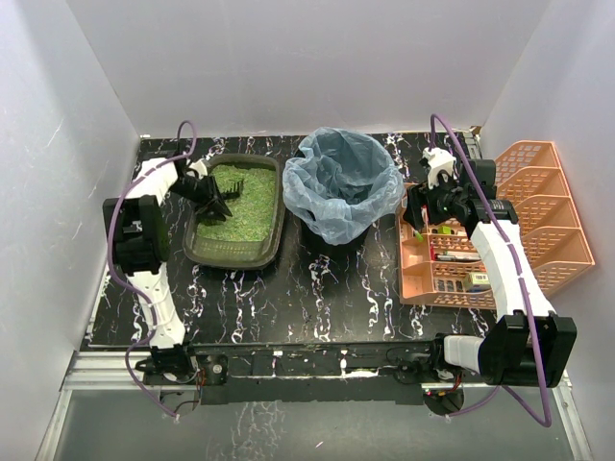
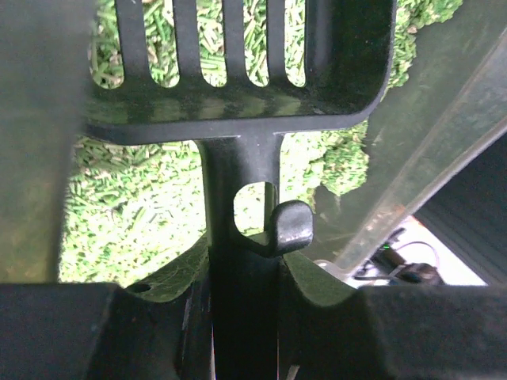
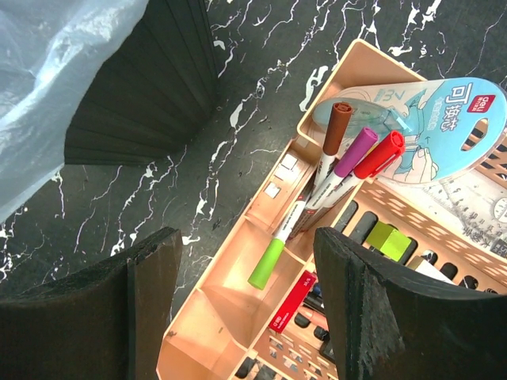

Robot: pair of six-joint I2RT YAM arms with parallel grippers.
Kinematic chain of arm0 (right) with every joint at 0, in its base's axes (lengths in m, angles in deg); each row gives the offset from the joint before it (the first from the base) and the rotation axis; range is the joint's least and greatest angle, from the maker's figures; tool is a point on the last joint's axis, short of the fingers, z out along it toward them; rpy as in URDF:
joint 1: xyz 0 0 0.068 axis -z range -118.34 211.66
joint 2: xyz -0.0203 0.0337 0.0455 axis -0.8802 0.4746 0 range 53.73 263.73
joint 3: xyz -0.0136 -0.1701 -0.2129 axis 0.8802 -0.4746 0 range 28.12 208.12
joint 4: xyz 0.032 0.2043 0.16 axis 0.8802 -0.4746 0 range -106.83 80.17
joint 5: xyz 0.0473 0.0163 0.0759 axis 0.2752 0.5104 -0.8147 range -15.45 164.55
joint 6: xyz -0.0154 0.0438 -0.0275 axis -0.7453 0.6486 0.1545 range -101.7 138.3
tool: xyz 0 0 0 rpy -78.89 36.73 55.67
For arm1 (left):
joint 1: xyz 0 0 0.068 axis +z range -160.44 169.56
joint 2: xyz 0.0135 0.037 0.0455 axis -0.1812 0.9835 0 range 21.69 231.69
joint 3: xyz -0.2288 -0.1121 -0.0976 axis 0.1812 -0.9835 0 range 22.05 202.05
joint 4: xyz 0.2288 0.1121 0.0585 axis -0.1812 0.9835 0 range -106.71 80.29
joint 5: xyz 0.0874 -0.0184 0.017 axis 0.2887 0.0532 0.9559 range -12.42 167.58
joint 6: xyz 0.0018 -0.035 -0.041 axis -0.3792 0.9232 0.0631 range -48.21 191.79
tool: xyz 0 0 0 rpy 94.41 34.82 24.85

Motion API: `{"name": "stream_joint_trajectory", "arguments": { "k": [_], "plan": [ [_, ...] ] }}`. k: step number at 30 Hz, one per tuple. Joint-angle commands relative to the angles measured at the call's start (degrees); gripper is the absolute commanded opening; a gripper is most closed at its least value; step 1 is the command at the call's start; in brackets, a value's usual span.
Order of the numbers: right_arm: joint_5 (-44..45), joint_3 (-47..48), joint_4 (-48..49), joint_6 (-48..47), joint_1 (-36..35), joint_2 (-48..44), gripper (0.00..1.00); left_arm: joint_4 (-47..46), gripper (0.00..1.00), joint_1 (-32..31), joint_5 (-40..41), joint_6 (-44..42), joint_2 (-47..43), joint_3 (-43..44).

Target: Clean the litter box

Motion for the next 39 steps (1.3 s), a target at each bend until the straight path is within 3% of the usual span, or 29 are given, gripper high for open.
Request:
{"name": "stream_joint_trajectory", "arguments": {
  "k": [1,17,27,39],
  "plan": [
    [-0.4,-0.2,3.5,-0.5,0.2,-1.9,0.73,-7.7,0.0,-2.8,3.9,-8.3,-2.2,-2.8],
    [-0.4,-1.1,3.9,-0.6,0.3,-2.0,0.73,-16.1,0.0,-3.4,8.5,-18.0,-10.0,-10.7],
    [-0.1,-1.4,3.9,-0.8,0.2,-2.0,0.73,-15.6,0.0,-3.4,8.8,-20.2,-7.1,-6.9],
    [-0.4,-1.6,4.1,-0.9,0.3,-1.7,0.73,-27.7,0.0,-3.4,4.6,-17.2,-12.8,-18.9]
  ]
}}
